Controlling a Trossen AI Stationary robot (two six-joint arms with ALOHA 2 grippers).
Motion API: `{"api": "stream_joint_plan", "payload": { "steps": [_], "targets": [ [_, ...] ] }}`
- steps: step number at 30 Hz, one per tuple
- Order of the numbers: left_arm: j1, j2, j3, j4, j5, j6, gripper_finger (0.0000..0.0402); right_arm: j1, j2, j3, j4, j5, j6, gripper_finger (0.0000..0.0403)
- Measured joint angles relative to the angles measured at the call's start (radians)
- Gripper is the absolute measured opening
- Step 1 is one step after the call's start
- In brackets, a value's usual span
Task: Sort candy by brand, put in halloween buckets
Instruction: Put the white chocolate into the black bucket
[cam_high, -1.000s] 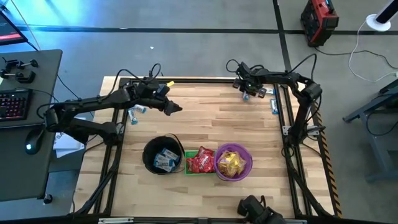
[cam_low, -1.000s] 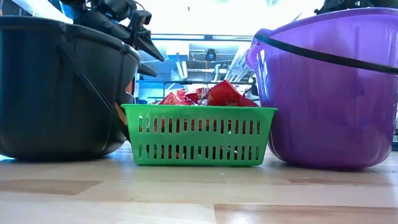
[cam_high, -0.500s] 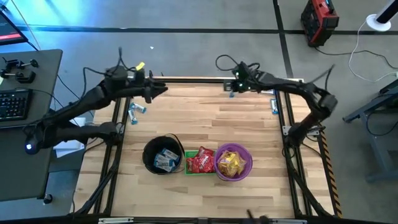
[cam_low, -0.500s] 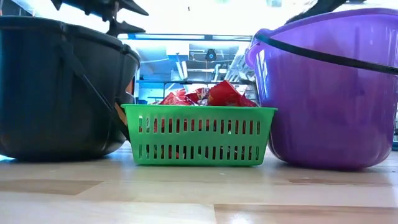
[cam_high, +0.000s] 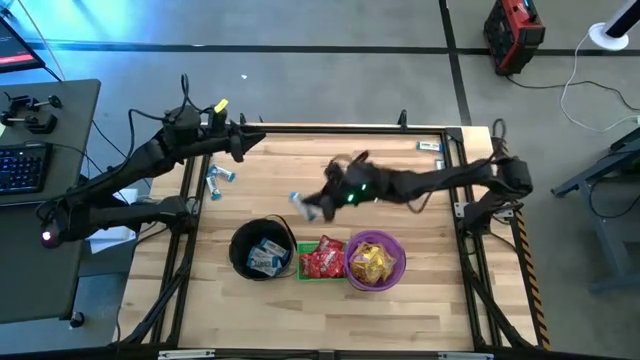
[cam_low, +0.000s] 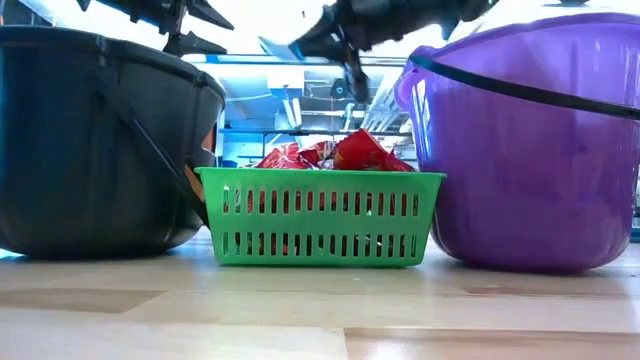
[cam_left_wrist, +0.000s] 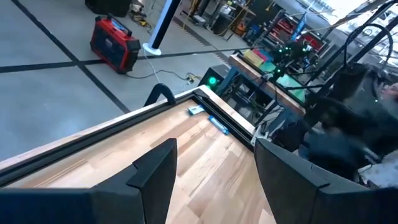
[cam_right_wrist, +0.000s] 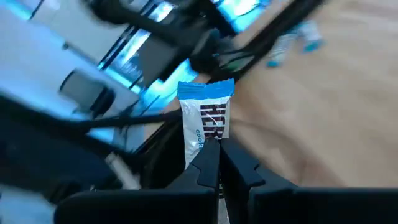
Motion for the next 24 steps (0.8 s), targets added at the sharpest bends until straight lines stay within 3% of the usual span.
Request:
{"api": "stream_joint_plan", "payload": {
  "steps": [9, 14, 18, 21, 24],
  "targets": [
    [-0.001, 0.005, 0.000, 0.001, 0.003, 0.058, 0.0205, 0.099, 0.261, 0.294, -0.022, 0.000, -0.091, 0.0000],
    [-0.005, 0.005, 0.000, -0.001, 0.021, 0.045, 0.0205, 0.104, 0.400, 0.467, -0.090, -0.133, -0.150, 0.0000],
    [-0.015, 0.004, 0.000, -0.016, 0.021, 0.026, 0.0205, 0.103, 0.466, 0.591, -0.242, -0.194, -0.194, 0.0005],
    [-0.021, 0.001, 0.000, -0.039, 0.022, 0.026, 0.0205, 0.100, 0.495, 0.646, -0.350, -0.230, -0.241, 0.0031],
    [-0.023, 0.000, -0.001, -0.065, 0.023, 0.026, 0.0205, 0.088, 0.509, 0.678, -0.398, -0.288, -0.288, 0.0082]
  ]
}}
